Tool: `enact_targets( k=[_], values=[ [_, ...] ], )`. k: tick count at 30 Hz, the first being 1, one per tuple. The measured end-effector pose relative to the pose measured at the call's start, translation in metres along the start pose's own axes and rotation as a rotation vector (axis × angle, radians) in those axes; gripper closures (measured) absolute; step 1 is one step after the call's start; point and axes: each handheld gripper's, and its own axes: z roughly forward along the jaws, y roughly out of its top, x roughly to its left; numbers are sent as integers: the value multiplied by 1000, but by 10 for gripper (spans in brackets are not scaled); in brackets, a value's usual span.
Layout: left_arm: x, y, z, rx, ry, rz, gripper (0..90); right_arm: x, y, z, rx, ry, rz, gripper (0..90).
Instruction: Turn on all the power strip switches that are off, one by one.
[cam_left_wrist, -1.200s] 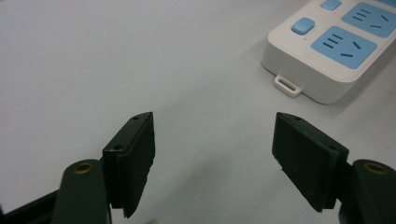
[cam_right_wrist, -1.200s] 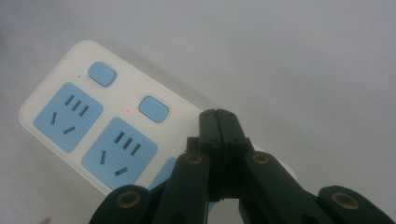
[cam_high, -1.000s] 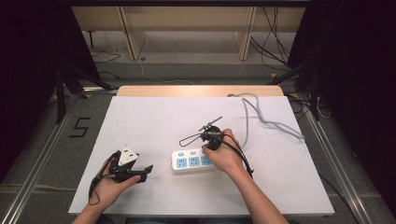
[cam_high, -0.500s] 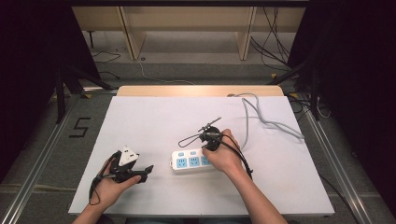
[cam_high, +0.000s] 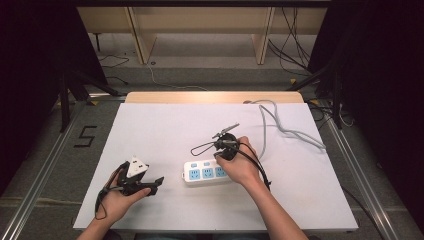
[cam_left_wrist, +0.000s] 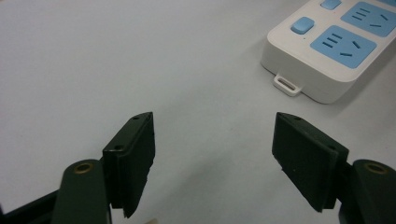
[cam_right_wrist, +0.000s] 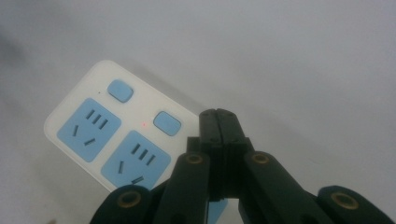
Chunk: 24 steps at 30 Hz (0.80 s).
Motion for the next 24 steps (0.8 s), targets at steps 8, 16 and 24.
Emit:
enact_targets(
  k=[8, 16, 24],
  values=[
    [0, 0, 0, 3, -2, 0, 299, 1, 2, 1, 8, 6, -4, 900],
    [0, 0, 0, 2, -1, 1, 299, 5, 9, -1, 5, 5, -15, 900],
    [0, 0, 0, 2, -2, 2, 299, 8, 12, 0, 9, 8, -31, 900]
  ],
)
